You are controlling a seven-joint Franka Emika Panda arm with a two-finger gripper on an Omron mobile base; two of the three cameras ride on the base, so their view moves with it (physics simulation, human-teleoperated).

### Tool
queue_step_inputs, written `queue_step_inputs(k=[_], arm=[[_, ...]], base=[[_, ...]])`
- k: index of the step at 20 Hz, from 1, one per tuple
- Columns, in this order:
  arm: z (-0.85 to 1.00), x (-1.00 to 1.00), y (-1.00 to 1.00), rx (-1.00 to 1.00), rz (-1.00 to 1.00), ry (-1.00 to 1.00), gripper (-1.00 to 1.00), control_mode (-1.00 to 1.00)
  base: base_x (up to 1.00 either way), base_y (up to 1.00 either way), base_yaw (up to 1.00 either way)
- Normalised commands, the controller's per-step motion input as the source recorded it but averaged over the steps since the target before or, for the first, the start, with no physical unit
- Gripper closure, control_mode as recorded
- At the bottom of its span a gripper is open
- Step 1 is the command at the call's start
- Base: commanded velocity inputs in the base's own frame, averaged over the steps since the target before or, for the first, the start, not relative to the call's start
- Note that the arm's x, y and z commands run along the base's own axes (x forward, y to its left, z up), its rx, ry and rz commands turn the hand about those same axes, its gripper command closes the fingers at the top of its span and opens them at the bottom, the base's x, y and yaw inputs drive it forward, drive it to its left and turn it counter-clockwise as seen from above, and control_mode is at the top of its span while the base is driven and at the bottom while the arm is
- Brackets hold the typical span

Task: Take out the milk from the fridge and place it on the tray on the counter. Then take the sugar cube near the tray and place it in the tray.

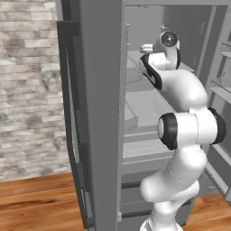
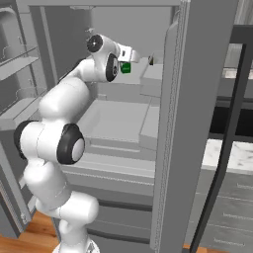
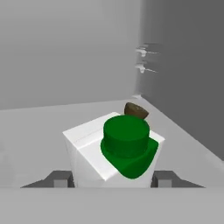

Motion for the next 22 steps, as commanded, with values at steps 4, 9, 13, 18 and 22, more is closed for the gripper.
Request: queue_step_inputs(k=[4,9,13,18,22], arm=[[0.28,-0.97,0.08,0.09,0.0,-0.28,1.0,-1.0],[0.18,-0.97,0.23,0.12,0.0,-0.17,1.0,-1.0],[0.0,-1.0,0.31,0.1,0.0,-0.03,1.0,-1.0],[0.37,-1.0,0.28,0.07,-0.01,0.0,1.0,-1.0],[0.52,-0.88,0.2,0.0,0.0,0.03,1.0,-1.0]], base=[[0.0,0.0,0.0],[0.0,0.0,0.0],[0.0,0.0,0.0],[0.0,0.0,0.0],[0.0,0.0,0.0]])
